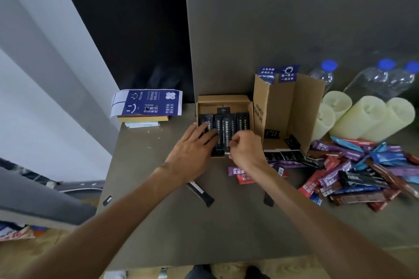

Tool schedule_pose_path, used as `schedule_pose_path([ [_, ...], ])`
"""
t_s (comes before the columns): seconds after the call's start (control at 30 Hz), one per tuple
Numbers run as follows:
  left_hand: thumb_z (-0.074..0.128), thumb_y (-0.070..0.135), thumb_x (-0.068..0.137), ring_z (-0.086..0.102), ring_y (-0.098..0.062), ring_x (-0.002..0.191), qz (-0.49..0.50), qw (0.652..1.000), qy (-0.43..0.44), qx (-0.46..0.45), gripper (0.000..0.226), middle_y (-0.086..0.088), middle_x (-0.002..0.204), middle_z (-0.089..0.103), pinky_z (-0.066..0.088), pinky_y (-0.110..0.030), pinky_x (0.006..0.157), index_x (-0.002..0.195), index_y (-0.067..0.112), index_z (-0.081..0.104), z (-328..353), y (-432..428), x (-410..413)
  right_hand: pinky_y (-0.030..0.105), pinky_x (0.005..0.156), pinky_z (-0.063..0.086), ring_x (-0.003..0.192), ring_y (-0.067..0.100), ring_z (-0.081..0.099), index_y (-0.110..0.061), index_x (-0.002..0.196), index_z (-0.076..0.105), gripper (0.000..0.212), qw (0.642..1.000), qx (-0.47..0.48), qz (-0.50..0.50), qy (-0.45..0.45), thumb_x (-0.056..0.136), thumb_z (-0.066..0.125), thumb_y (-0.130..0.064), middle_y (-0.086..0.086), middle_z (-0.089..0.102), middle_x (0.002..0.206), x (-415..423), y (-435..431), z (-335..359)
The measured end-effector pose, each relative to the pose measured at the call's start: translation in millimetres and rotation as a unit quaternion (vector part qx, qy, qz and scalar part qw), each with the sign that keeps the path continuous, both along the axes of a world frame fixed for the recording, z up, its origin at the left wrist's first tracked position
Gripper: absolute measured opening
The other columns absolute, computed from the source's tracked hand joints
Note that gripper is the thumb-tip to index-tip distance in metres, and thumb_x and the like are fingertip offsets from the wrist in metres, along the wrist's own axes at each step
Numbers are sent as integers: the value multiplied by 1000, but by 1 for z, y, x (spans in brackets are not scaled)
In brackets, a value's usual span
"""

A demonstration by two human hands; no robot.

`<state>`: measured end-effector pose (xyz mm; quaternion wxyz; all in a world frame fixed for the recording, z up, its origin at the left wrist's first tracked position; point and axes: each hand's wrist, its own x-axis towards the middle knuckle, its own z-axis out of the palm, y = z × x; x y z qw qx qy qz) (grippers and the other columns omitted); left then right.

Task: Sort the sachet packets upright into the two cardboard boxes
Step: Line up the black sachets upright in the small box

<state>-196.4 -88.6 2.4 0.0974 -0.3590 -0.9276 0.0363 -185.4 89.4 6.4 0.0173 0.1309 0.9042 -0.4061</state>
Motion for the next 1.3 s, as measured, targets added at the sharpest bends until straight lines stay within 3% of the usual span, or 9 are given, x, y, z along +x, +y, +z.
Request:
schedule_pose_path([
  [0.27,25,45,104,9,-31,151,-50,989,-22,-137,53,-1,161,26,0,-54,122,153,25,30,5,-4,-17,41,68,63,76,23,71,-10,95,67,6,999,35,-23,-35,91,63,-10,7,67,91,-25,-2,-5],
  [0.63,12,53,103,1,-29,152,-41,988,-36,-146,59,0,163,20,-2,-55,121,154,26,24,0,-5,-17,40,69,64,76,24,73,-5,97,70,10,998,26,-18,-50,93,64,-12,12,71,93,-32,-4,-10],
  [0.83,18,49,103,6,-30,152,-38,991,-40,-124,56,-1,162,24,-4,-54,122,152,25,29,-4,-6,-17,35,73,62,82,22,71,-8,97,70,10,998,58,-24,-20,94,63,-15,9,72,93,-29,-6,-8],
  [1.0,31,40,100,21,-31,148,-51,993,-23,-107,52,-3,158,33,7,-55,122,149,24,37,-1,-6,-18,30,70,58,83,21,69,-7,95,70,9,997,77,-23,-6,94,63,-14,10,72,94,-25,-4,-8],
  [1.3,34,43,101,-2,-31,152,-49,988,-38,-138,59,-1,165,11,1,-56,121,155,28,17,0,4,-30,24,72,55,93,23,68,-6,98,71,11,996,93,7,10,95,62,-11,11,70,102,-6,4,-9],
])
